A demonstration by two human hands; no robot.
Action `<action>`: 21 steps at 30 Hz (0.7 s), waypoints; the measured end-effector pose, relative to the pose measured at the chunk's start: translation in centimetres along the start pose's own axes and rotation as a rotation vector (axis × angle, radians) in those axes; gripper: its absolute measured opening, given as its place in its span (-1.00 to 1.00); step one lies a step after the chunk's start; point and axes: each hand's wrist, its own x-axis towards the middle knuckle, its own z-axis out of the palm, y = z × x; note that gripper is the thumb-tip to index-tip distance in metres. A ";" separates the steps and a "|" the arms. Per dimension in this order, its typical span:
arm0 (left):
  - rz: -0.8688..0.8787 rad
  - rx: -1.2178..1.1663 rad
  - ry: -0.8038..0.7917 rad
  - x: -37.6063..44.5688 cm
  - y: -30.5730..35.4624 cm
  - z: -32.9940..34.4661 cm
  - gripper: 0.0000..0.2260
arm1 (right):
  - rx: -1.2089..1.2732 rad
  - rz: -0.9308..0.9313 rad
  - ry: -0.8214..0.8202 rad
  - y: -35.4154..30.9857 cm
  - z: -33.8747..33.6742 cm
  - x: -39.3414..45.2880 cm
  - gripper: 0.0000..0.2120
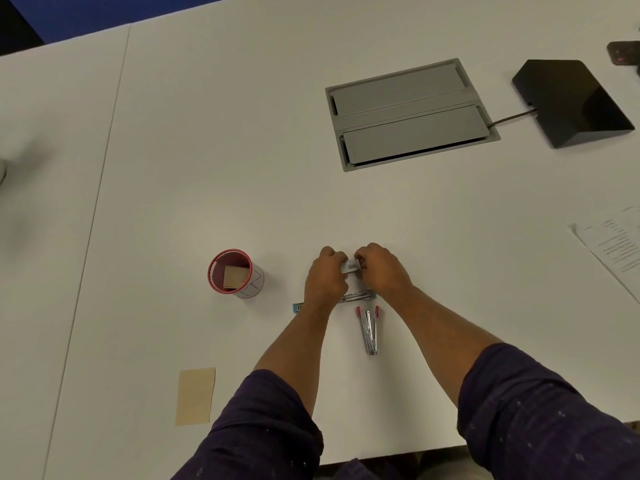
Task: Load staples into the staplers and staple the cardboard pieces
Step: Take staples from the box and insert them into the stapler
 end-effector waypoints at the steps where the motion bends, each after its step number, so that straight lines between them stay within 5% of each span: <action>1: 0.007 0.012 -0.002 0.0 0.1 0.0 -0.72 | 0.016 0.009 -0.002 0.0 -0.1 0.0 -0.82; 21: 0.003 0.047 -0.012 -0.1 -2.0 -1.0 -0.68 | 0.204 0.065 0.038 2.6 -1.1 -0.7 -0.85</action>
